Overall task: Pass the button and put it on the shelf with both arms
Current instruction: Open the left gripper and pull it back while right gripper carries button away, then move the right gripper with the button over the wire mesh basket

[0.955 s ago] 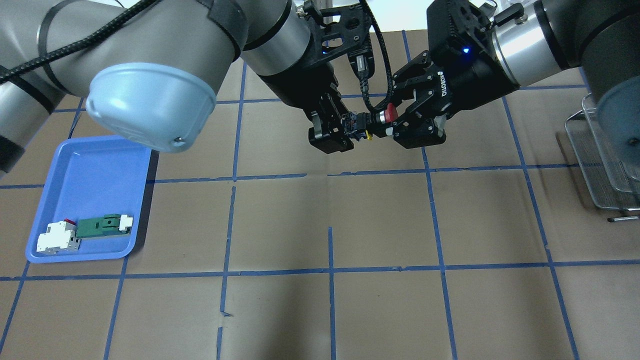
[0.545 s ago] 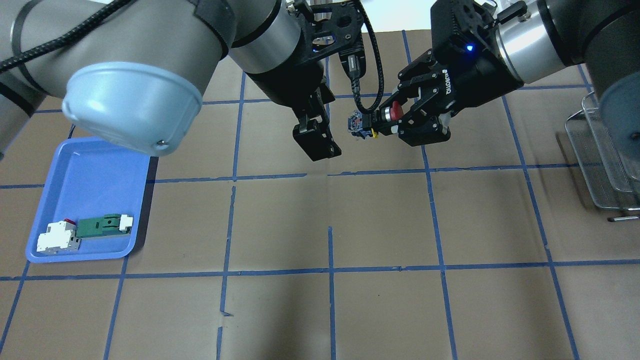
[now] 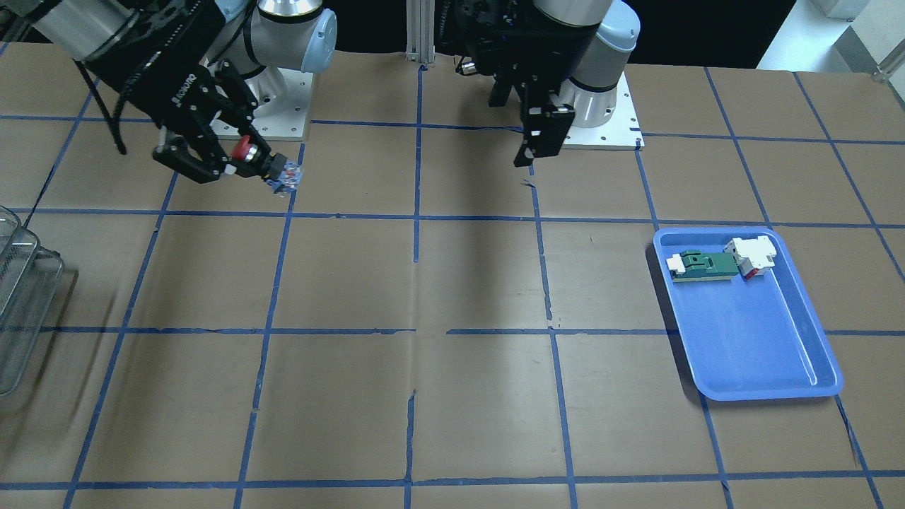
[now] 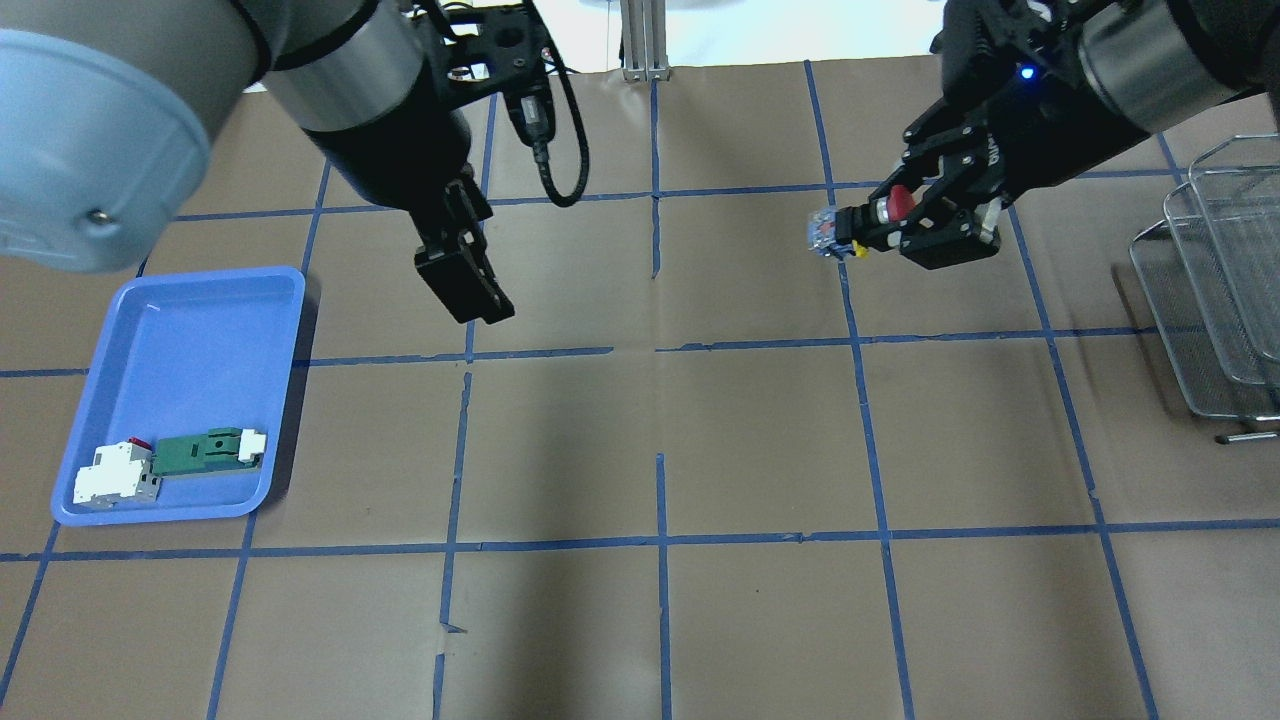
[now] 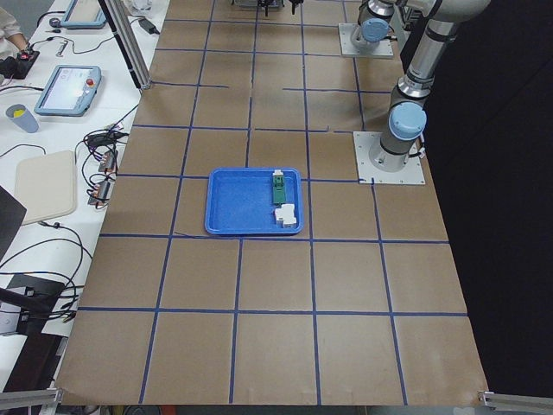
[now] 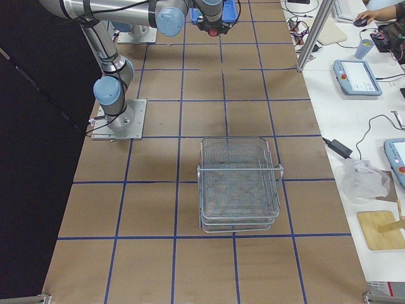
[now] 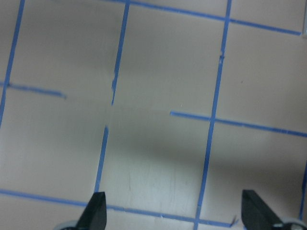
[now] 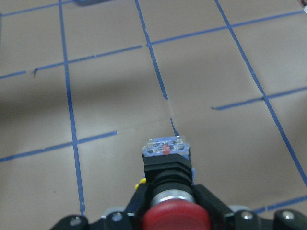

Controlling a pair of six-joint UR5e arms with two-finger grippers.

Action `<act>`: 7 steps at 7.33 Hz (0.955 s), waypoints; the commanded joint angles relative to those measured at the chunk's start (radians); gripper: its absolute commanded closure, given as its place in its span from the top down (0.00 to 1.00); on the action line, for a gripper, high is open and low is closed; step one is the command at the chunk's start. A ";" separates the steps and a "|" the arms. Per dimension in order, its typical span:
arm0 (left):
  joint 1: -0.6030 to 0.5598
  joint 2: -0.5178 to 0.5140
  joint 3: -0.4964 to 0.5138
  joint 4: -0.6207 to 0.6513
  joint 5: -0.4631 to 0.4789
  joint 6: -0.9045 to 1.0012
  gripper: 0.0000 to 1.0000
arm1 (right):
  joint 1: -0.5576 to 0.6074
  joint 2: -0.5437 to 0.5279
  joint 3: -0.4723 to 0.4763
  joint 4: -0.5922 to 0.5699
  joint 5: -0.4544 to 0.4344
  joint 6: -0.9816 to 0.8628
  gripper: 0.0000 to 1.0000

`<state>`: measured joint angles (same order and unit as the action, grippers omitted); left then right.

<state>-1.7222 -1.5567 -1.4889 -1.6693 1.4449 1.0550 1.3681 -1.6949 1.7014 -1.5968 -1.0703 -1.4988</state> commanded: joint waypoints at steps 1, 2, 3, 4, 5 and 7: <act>0.102 0.004 -0.002 -0.012 0.165 -0.194 1.00 | -0.052 0.012 -0.051 0.006 -0.214 0.043 0.00; 0.146 0.012 -0.002 -0.006 0.179 -0.302 1.00 | -0.087 0.018 -0.084 0.008 -0.343 0.042 0.00; 0.174 0.015 -0.002 -0.004 0.178 -0.419 1.00 | -0.140 0.021 -0.112 0.008 -0.426 0.041 0.00; 0.184 0.015 -0.007 -0.001 0.183 -0.582 1.00 | -0.191 0.021 -0.118 0.008 -0.497 0.041 0.00; 0.181 0.014 -0.008 0.000 0.180 -0.721 1.00 | -0.233 0.021 -0.120 0.000 -0.543 0.043 0.00; 0.176 0.013 -0.010 0.010 0.184 -0.770 1.00 | -0.364 0.026 -0.117 -0.061 -0.556 0.045 0.00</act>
<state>-1.5446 -1.5436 -1.4971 -1.6618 1.6228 0.3199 1.0865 -1.6725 1.5833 -1.6155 -1.6128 -1.4556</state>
